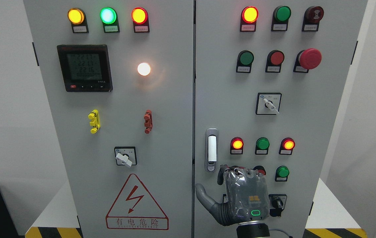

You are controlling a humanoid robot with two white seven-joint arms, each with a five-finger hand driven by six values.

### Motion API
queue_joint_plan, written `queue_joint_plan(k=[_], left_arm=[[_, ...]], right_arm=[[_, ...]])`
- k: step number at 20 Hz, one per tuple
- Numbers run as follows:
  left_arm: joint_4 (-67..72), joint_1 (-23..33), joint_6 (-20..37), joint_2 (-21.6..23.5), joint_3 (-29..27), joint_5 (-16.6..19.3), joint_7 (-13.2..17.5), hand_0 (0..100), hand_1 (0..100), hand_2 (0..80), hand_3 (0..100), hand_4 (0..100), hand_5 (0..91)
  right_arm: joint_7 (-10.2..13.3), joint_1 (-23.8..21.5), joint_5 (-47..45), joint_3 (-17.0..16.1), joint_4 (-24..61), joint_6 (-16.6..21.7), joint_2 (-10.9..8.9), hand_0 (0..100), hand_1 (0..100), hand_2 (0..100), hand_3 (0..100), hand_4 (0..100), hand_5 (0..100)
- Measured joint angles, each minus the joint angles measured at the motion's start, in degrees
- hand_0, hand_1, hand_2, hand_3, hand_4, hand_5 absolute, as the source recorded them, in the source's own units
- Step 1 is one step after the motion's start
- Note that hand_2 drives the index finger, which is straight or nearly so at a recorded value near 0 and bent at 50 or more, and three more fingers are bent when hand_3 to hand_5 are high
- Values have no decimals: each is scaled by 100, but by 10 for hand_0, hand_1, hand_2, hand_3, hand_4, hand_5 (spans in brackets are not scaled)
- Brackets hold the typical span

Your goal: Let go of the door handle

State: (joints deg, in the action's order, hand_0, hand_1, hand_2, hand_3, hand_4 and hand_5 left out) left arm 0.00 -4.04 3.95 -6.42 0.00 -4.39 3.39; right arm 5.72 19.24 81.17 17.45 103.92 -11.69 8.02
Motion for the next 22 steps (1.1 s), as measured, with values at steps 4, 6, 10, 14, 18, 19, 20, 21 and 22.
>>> queue_joint_plan(k=[4,6,10,14,18,19,20,21,22], left_arm=[[0,0,0,0,0,0,0,0,0,23,86,13,0],[0,0,0,0,0,0,0,0,0,23,87,14,0],[0,0,0,0,0,0,0,0,0,23,87,12,0],[0,0,0,0,0,0,0,0,0,23,86,12,0],[0,0,0,0,0,0,0,0,0,23,87,12,0],[0,0,0,0,0,0,0,0,0,23,87,12,0],[0,0,0,0,0,0,0,0,0,23,87,12,0],[0,0,0,0,0,0,0,0,0,23,87,12,0],[0,0,0,0,0,0,0,0,0,23,87,12,0]], right_arm=[[-47,217,0,-42,-41,-1,2,41,381,795,1000,971,951],[-56,315,-2,-57,-65,-2,3,38,387,798,1000,974,952],[-125,486,-3,-95,-140,-5,5,37,400,800,1000,976,953],[-149,616,-4,-144,-231,-6,5,40,403,800,1000,976,953],[-151,712,-7,-216,-310,-5,6,75,394,799,1000,976,953],[-152,733,-8,-232,-328,-5,6,79,392,799,1000,976,954],[-152,747,-9,-246,-342,-6,6,85,390,799,1000,976,954],[-152,764,-10,-258,-353,-6,6,87,389,799,1000,976,954],[-152,779,-10,-269,-365,-6,6,89,388,799,1000,976,954]])
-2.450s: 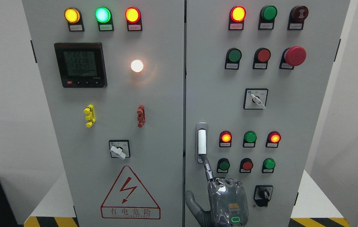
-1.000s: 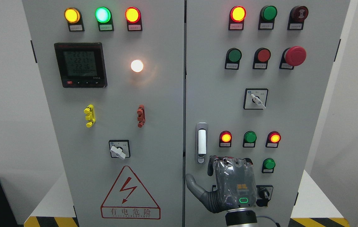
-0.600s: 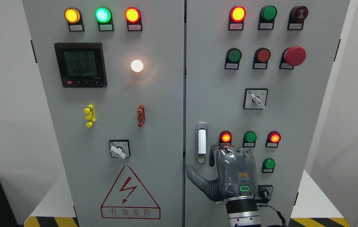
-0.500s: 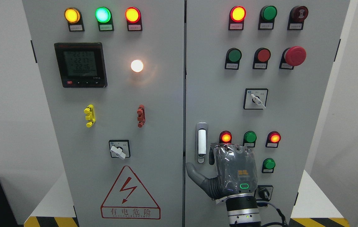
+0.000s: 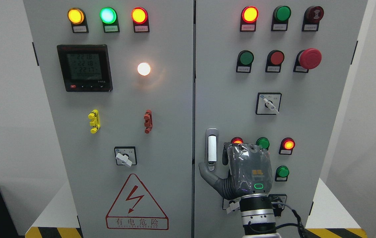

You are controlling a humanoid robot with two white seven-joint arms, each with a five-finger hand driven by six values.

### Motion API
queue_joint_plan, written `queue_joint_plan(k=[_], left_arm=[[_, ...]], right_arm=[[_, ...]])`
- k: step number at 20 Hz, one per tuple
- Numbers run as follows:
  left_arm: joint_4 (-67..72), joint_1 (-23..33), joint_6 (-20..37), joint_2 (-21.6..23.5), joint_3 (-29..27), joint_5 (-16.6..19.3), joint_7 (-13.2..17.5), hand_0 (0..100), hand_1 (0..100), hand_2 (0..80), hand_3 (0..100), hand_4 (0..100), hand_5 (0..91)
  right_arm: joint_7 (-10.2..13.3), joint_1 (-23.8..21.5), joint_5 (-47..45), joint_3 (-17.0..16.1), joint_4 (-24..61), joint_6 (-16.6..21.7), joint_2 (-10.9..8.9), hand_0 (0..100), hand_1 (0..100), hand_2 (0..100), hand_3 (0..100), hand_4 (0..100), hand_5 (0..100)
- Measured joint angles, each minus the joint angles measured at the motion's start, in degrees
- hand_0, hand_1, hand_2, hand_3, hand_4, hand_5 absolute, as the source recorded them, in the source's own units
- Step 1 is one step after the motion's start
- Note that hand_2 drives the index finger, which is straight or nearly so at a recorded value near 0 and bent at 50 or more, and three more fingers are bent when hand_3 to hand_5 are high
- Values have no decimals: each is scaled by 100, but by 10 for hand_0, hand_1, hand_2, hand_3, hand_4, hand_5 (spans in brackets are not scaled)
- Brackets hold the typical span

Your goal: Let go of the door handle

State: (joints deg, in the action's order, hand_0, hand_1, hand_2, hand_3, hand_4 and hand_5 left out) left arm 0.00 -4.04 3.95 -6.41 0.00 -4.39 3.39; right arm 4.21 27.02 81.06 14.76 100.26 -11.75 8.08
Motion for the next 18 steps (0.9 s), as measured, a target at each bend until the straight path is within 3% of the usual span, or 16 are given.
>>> queue_joint_plan(k=[18], left_arm=[[0,0,1,0,0,0,0,0,0,25,85,13,0]], right_arm=[[52,20,-27,-138,-70,0,3,284,365,801,1000,976,956]])
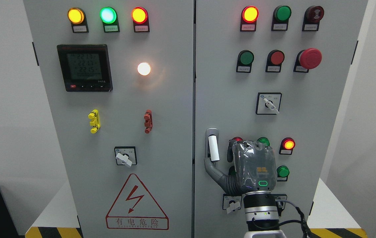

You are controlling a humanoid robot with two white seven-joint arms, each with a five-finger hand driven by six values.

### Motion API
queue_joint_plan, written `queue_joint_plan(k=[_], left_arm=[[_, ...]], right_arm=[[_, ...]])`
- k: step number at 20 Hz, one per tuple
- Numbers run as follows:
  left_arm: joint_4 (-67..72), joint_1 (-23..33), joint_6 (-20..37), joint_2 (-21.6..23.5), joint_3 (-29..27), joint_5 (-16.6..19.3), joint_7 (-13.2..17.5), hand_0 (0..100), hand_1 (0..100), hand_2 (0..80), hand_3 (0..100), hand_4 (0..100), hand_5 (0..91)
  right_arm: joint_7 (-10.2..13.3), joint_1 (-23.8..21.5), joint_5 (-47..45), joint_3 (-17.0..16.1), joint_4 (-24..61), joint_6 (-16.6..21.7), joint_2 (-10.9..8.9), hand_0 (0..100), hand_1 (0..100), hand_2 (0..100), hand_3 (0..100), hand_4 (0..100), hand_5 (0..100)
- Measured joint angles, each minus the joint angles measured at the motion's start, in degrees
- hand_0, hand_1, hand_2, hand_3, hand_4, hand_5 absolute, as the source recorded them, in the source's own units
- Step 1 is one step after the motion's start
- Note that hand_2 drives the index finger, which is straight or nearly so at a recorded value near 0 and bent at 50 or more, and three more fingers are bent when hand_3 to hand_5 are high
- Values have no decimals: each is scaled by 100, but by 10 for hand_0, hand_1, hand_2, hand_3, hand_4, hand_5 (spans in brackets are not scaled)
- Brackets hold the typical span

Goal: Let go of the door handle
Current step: 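Rotate the silver handle to horizontal with the right hand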

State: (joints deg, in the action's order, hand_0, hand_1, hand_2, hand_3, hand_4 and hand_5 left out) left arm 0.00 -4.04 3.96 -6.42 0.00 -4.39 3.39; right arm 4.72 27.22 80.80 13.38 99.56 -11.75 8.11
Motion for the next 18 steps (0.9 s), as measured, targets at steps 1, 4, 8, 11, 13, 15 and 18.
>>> queue_joint_plan(k=[1,4,8,11,13,15,18], left_arm=[[0,0,0,0,0,0,0,0,0,25,85,13,0],[0,0,1,0,0,0,0,0,0,25,86,12,0],[0,0,1,0,0,0,0,0,0,23,85,12,0],[0,0,1,0,0,0,0,0,0,23,86,13,0],[0,0,1,0,0,0,0,0,0,22,86,15,0],[0,0,1,0,0,0,0,0,0,23,86,15,0],[0,0,1,0,0,0,0,0,0,23,85,14,0]], right_arm=[[5,-12,-3,-5,3,0,0,290,366,800,1000,976,956],[22,-53,-11,-18,24,0,2,303,367,803,1000,976,956],[30,-104,-17,-42,56,-18,3,311,368,804,1000,976,956],[31,-131,-20,-59,86,-18,3,314,367,804,1000,977,958],[33,-142,-22,-69,101,-19,4,315,365,805,1000,977,958],[39,-149,-22,-82,116,-19,4,315,367,806,1000,978,958],[50,-155,-24,-100,134,-19,4,316,367,806,1000,980,959]])
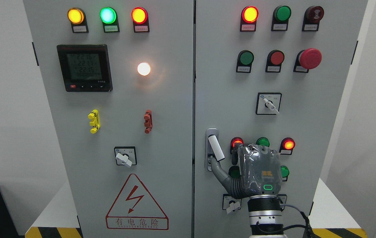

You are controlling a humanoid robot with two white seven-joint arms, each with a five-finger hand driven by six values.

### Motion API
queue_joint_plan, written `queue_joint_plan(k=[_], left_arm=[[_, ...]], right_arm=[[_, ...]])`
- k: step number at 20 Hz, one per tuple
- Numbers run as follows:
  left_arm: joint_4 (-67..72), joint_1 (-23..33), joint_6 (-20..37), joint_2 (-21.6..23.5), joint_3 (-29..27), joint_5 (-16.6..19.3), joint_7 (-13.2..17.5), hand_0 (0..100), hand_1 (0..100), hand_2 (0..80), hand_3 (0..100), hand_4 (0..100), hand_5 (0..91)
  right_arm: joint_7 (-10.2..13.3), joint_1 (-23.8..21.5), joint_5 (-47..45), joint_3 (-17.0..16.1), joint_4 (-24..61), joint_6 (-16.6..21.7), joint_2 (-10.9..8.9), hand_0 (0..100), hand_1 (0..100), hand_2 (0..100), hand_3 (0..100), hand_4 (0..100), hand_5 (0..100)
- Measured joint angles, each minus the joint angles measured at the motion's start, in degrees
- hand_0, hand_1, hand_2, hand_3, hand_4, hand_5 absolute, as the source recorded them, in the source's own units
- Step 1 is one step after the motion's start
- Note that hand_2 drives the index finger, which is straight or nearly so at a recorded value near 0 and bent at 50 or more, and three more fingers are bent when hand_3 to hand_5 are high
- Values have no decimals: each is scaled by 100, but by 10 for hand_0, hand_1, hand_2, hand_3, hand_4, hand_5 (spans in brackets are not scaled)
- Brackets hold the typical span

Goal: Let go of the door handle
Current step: 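Rotate the silver handle to horizontal with the right hand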

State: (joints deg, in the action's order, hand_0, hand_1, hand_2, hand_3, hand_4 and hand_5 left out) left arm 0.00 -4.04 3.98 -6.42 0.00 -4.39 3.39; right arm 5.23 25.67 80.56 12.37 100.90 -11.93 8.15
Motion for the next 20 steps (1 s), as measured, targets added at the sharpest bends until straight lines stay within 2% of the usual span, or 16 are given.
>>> queue_joint_plan(k=[20], left_arm=[[0,0,3,0,0,0,0,0,0,23,85,13,0]], right_arm=[[-53,5,1,-135,105,7,2,303,395,802,1000,981,958]])
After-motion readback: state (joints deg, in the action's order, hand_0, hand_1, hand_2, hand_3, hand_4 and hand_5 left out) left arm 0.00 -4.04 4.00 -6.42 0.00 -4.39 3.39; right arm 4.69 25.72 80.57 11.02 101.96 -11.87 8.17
